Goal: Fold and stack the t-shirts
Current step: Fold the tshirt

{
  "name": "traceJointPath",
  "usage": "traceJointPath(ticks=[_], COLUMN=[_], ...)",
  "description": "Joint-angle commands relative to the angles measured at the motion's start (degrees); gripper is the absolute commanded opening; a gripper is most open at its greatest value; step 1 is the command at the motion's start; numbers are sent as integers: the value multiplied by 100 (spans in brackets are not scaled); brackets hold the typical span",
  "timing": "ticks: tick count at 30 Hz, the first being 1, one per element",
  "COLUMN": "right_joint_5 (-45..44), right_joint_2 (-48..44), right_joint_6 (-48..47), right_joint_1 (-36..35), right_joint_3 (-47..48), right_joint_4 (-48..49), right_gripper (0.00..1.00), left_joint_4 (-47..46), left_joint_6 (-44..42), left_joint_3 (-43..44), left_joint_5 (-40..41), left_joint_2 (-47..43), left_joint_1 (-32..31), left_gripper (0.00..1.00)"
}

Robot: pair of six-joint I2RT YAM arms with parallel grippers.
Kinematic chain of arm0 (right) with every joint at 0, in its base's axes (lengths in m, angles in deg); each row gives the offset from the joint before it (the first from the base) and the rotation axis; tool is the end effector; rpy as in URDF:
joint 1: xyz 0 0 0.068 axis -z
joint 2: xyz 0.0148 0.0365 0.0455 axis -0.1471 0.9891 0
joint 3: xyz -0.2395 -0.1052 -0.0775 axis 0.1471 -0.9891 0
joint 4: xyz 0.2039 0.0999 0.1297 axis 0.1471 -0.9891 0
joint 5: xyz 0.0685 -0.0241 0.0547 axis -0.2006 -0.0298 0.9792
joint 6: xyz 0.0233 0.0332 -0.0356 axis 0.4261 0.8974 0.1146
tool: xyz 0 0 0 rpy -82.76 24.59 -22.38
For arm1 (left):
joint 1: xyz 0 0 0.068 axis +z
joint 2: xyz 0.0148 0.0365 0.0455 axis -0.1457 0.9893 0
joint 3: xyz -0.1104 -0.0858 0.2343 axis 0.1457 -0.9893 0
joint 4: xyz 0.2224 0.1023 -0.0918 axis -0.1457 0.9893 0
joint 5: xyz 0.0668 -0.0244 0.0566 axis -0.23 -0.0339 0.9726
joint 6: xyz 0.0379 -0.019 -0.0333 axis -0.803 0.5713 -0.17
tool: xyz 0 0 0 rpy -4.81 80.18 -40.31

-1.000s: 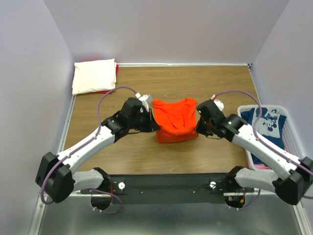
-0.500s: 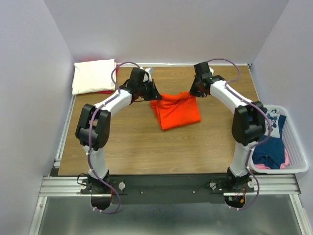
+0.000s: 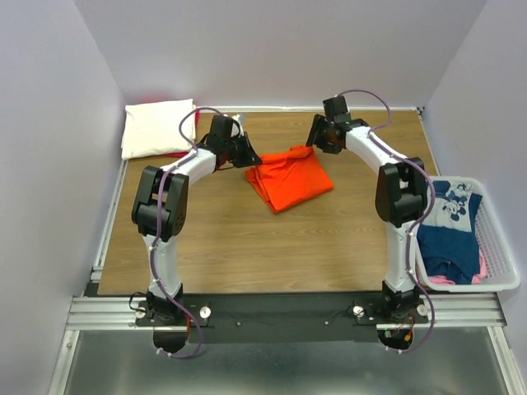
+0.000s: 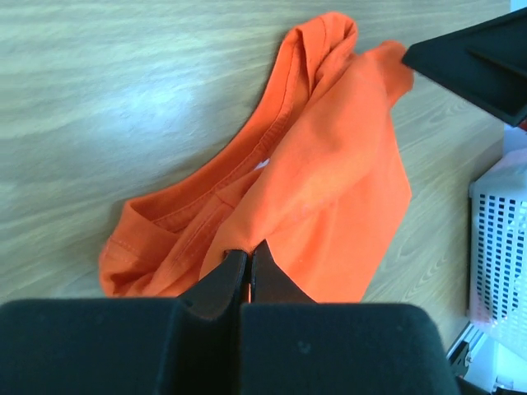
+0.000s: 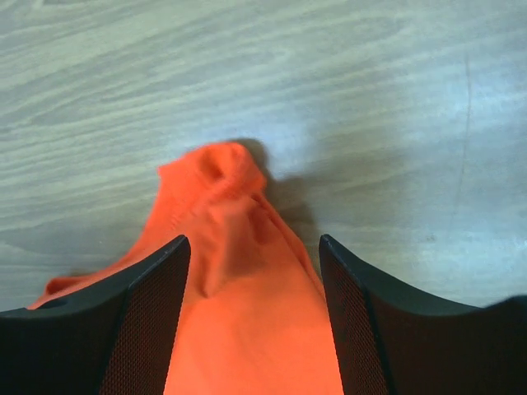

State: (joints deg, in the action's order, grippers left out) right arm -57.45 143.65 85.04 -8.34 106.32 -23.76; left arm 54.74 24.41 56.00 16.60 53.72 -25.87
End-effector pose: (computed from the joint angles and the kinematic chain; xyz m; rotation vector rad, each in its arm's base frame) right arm 0.4784 0.1432 0.2142 0.2866 2.4420 0.3208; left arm 0.4316 -0.1526 0.2013 -0.0875 2.3619 -0.9863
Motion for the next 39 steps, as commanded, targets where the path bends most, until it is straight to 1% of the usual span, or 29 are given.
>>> traceJointPath(ticks=[1, 3, 4, 7, 9, 12, 15, 17, 18, 21, 25, 30, 34, 36, 38, 39], right_joint_5=[-50, -182, -200, -375, -559, -885, -1025, -1201, -1237, -1448, -1685, -1887, -1826, -1650, -1606, -1589], right_joint_2=[-597, -888, -1168, -1522, -1628, -1497, -1278, -1180, -1154, -978, -951, -1196, -1645, -1995, -2242, -2357], right_joint_6=[117, 205, 232, 206, 179, 162, 223, 285, 302, 294, 311, 521, 969, 1294, 1593, 1742], right_joint_1=[10, -16, -34, -271, -559, -911, -1079, -1141, -1194, -1308, -1414, -1502, -1546, -1651, -1870, -2132], right_joint_3=[-552, -921, -1349, -1940, -2064, -2214, -2416, -2530, -2583, -2732, -2926, -3505, -4103, -4472, -4718, -4806], right_joint_4=[146, 356, 566, 892, 911, 919, 919, 928, 928, 919, 919, 911, 911, 919, 990, 998], right_gripper=[71, 71, 71, 69, 67, 65, 61, 61, 61, 61, 61, 61, 61, 61, 61, 61], left_joint_4=[-338, -434, -496, -584, -715, -804, -857, -883, -918, -1225, -1270, -1366, -1419, -1393, -1323, -1288], left_joint_6=[109, 162, 197, 329, 460, 610, 681, 768, 803, 988, 1023, 1138, 1112, 1024, 875, 804], left_joint_3=[-407, -565, -635, -855, -1039, -1285, -1549, -1699, -1917, -2288, -2534, -2894, -2851, -2658, -2448, -2185], left_joint_5=[-83, -144, -127, -31, 5, 127, 303, 391, 418, 444, 505, 708, 681, 682, 638, 594], left_joint_2=[-412, -482, -526, -719, -833, -1000, -1150, -1255, -1299, -1396, -1370, -1432, -1195, -984, -817, -625], left_joint_1=[106, 106, 106, 123, 115, 115, 124, 132, 132, 132, 132, 132, 124, 106, 115, 106], left_gripper=[0, 0, 0, 0, 0, 0, 0, 0, 0, 0, 0, 0, 0, 0, 0, 0])
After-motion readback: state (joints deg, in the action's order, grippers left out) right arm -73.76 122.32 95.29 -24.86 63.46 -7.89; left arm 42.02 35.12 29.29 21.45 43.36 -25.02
